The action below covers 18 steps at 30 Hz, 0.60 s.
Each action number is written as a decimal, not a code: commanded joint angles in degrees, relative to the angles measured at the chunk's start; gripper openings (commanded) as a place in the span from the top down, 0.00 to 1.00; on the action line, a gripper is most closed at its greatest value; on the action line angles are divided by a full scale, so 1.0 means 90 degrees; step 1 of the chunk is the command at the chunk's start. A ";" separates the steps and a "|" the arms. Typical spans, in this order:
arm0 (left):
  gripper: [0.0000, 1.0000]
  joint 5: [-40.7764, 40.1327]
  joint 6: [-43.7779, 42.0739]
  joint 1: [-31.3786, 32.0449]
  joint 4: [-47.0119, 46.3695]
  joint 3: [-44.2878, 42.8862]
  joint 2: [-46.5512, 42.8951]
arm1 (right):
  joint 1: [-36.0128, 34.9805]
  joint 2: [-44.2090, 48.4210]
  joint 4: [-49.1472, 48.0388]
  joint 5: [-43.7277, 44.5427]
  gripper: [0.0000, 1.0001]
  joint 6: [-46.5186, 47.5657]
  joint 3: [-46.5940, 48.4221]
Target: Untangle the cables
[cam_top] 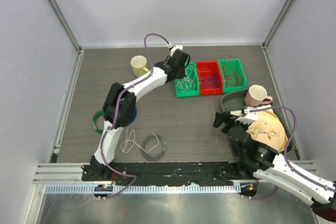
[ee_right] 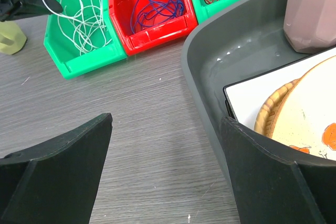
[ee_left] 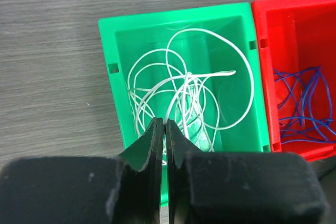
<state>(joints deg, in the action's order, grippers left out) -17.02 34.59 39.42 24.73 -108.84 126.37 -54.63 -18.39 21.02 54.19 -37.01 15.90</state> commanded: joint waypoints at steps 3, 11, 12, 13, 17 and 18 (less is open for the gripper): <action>0.83 0.0064 -0.0014 0.0034 0.0045 -0.0250 0.0168 | -0.0014 0.0012 -0.0226 0.0248 0.11 -0.0126 0.0098; 0.25 0.0338 -0.0503 0.0297 0.0231 -0.0417 -0.0348 | -0.0014 0.0042 -0.0226 0.0209 0.11 -0.0087 0.0118; 0.20 0.0328 -0.0523 0.0366 0.0221 -0.0330 -0.0591 | -0.0014 0.0042 -0.0226 0.0199 0.11 -0.0067 0.0128; 0.17 0.0347 -0.0542 0.0395 0.0202 -0.0145 -0.0748 | -0.0014 0.0032 -0.0235 0.0199 0.11 -0.0057 0.0137; 0.04 0.0407 -0.0436 0.0444 0.0240 0.0432 -0.1510 | -0.0014 0.0042 -0.0226 0.0160 0.11 0.0011 0.0186; 0.00 0.0377 -0.0425 0.0444 0.0279 0.0587 -0.1879 | -0.0004 0.0042 -0.0226 0.0121 0.11 0.0069 0.0196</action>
<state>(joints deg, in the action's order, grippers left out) -13.96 31.00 43.05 26.92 -106.76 121.60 -54.63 -18.37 21.02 54.15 -36.97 15.90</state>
